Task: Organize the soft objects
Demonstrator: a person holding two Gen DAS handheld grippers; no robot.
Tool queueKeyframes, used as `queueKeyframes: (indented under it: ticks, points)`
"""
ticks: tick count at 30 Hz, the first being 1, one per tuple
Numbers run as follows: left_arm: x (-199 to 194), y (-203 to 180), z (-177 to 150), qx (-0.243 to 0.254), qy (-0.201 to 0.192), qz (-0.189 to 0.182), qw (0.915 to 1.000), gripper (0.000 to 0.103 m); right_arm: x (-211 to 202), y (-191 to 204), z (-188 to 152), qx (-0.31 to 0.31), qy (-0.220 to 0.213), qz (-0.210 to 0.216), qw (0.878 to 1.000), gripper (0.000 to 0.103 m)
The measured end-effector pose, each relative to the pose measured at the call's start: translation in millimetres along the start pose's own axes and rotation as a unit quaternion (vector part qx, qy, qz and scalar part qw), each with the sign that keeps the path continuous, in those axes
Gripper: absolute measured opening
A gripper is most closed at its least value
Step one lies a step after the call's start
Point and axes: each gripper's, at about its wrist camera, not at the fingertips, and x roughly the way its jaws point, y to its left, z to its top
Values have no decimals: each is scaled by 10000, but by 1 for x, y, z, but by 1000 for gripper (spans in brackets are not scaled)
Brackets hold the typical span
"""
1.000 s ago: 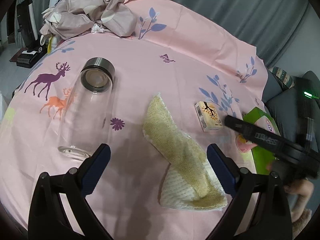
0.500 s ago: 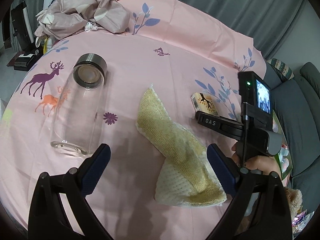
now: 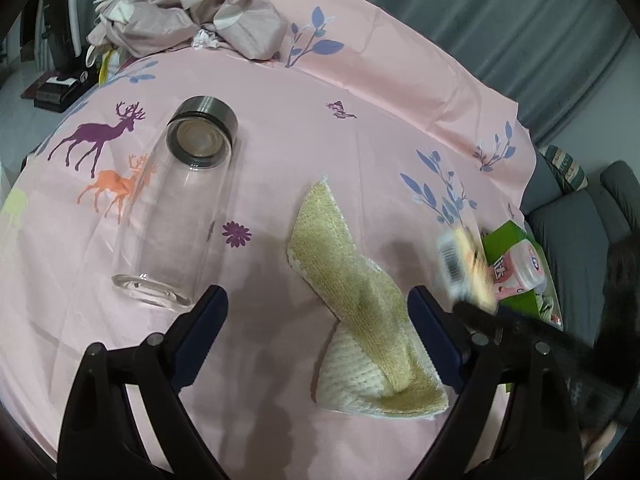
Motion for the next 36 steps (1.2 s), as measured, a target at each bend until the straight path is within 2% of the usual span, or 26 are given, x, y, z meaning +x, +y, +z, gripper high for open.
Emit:
queueKeyframes:
  ticks: [4,7,9,13,16,18,20,23,25,28,30,32,34,36]
  points:
    - [0,2,1,-43,10,69,10000,88,16,20,-22,-237,419,174,9987,55]
    - [-2,2,0,-46,1,52,10000,86,36,24,-27,-261,728,7,9970,55]
    - [-3,2,-1,-15,5,45,10000,86,37,24,-25,-244,764,-1,9968,56]
    - [-3,1,-1,3,9,29,10000,83,16,13,-22,-89,479,271,9984,71]
    - [0,-2,-4,14,109,-42,9999,79,-5,-1,-18,158,121,524,9984,71]
    - [4,-7,-8,45,226,-122,9997,77,-13,-12,-17,385,-102,441,9982,71]
    - [10,-15,-13,140,367,-268,9989,65,-16,-18,-14,566,-306,437,9970,71]
    - [17,-26,-21,264,568,-515,9967,57,-7,-22,-13,764,-270,825,9933,71]
    - [22,-32,-25,380,668,-533,9956,52,6,-21,-12,802,-140,967,9920,71]
    - [28,-38,-31,536,746,-430,9948,43,23,-17,-13,781,47,965,9923,64]
    - [31,-39,-33,542,823,-496,9939,43,34,-19,-15,837,195,1085,9904,62]
    - [35,-40,-35,540,885,-512,9933,42,46,-21,-18,952,382,1140,9882,52]
    - [40,-41,-38,574,953,-514,9925,42,52,-22,-19,970,462,1146,9876,52]
    - [41,-43,-38,557,957,-619,9919,33,54,-22,-20,993,484,1171,9870,50]
